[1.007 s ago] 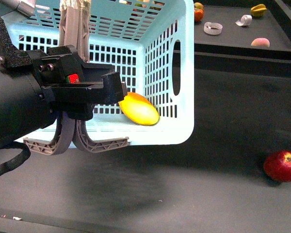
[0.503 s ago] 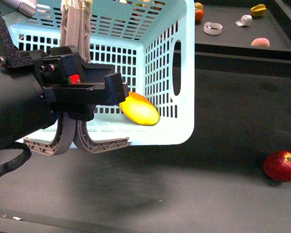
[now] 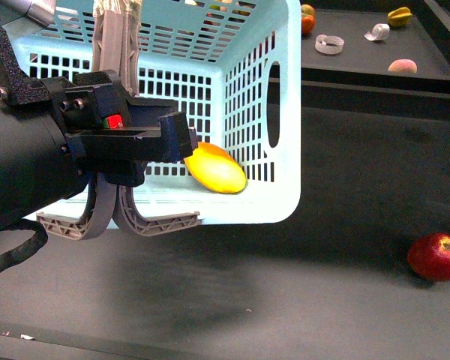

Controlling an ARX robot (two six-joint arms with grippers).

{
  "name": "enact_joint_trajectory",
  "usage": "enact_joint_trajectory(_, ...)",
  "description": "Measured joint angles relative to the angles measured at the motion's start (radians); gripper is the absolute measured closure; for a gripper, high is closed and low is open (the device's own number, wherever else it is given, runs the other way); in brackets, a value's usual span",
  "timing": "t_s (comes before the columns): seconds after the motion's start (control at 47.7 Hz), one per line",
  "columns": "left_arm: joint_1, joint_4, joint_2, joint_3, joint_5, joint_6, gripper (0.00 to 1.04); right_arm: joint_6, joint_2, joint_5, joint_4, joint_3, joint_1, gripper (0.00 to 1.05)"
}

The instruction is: Pick mango with right arm and hold basket with left

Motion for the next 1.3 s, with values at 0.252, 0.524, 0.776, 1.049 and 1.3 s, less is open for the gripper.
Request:
enact_joint_trajectory(0.252, 0.0, 0.0, 0.0, 0.0, 0.0, -0.001, 0.99, -0.027, -0.124, -0.008, -0.119, -0.006, -0.008, 1.03)
enact_joint_trajectory(0.524, 0.0, 0.0, 0.0, 0.0, 0.0, -0.001, 0.99, -0.032, -0.22, -0.009, -0.214, -0.006, -0.008, 1.03)
enact_joint_trajectory(0.776, 0.0, 0.0, 0.0, 0.0, 0.0, 0.0, 0.99, -0.032, -0.305, -0.009, -0.298, -0.006, -0.008, 1.03)
enact_joint_trajectory(1.049, 0.0, 0.0, 0.0, 0.0, 0.0, -0.001, 0.99, -0.033, -0.451, -0.011, -0.475, -0.005, -0.008, 1.03)
enact_joint_trajectory(1.3, 0.0, 0.0, 0.0, 0.0, 0.0, -0.001, 0.99, -0.033, -0.526, -0.011, -0.525, -0.005, -0.008, 1.03)
